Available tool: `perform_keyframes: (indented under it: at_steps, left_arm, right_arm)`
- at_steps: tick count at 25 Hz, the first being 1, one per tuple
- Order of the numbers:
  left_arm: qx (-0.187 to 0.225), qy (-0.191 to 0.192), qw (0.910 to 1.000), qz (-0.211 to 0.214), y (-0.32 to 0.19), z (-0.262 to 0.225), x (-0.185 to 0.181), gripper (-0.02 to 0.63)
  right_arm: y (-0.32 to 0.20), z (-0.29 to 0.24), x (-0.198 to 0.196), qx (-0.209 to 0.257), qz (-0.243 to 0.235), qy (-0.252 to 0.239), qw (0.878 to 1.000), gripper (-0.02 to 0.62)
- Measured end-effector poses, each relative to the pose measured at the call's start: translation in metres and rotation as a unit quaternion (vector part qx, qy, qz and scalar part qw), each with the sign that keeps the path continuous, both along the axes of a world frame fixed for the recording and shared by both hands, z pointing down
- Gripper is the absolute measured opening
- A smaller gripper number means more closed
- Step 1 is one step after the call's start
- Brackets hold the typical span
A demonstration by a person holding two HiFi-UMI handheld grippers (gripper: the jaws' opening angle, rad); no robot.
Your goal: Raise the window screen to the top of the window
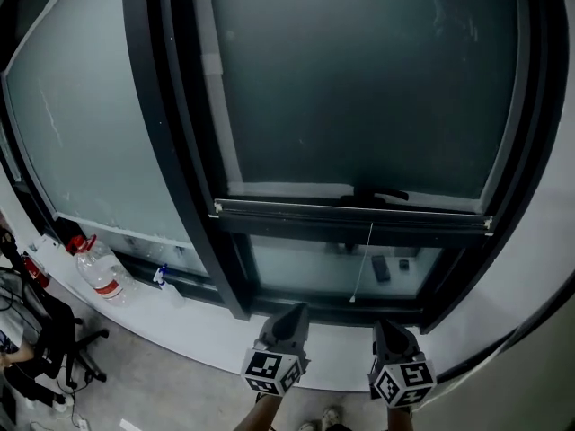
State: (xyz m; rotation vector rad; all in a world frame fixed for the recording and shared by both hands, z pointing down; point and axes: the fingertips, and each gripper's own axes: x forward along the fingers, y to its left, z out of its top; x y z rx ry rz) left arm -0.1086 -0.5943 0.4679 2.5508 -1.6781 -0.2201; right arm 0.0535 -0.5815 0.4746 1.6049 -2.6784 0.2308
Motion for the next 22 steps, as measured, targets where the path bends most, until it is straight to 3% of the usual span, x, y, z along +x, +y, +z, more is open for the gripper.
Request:
perform_keyframes:
  at_steps: [3,5,6,8,11,13,15,17,18,22]
  left_arm:
    - [0.022,-0.046,0.9987,-0.007,-0.036,-0.009,0.011,0.003]
    - [0.043,-0.131,0.9904,-0.003,-0.061,-0.015,0.02,0.003]
    - [0.051,-0.189,0.9806,0.002,-0.074,-0.018,0.025,0.003]
    - [0.065,-0.304,0.9503,0.01,-0.102,-0.024,0.031,0.005]
    - [0.096,-0.447,0.8893,0.011,-0.137,-0.042,0.023,0.026]
    - [0.102,-0.517,0.8497,0.022,-0.155,-0.045,0.014,0.051]
    - [0.086,-0.567,0.8182,0.035,-0.173,-0.04,0.002,0.066]
    - [0.066,-0.602,0.7949,0.039,-0.186,-0.032,-0.01,0.074]
    - [0.062,-0.612,0.7874,0.035,-0.19,-0.031,-0.015,0.074]
    - [0.064,-0.632,0.7723,0.019,-0.202,-0.041,-0.026,0.072]
  right_arm:
    - [-0.035,-0.014,0.012,0.03,-0.011,0.029,0.999,0.006]
    - [-0.06,-0.028,0.022,0.063,-0.012,0.092,0.994,0.006]
    - [-0.074,-0.036,0.027,0.084,-0.015,0.143,0.986,0.006]
    - [-0.104,-0.049,0.035,0.121,-0.031,0.272,0.954,0.006]
    - [-0.152,-0.052,0.042,0.147,-0.044,0.459,0.875,0.008]
    - [-0.176,-0.053,0.045,0.154,-0.046,0.527,0.835,0.008]
    - [-0.194,-0.057,0.046,0.151,-0.057,0.561,0.812,0.025]
    - [-0.204,-0.058,0.047,0.144,-0.064,0.589,0.792,0.063]
    - [-0.208,-0.058,0.047,0.141,-0.066,0.601,0.784,0.063]
    - [-0.224,-0.056,0.048,0.123,-0.081,0.643,0.752,0.061]
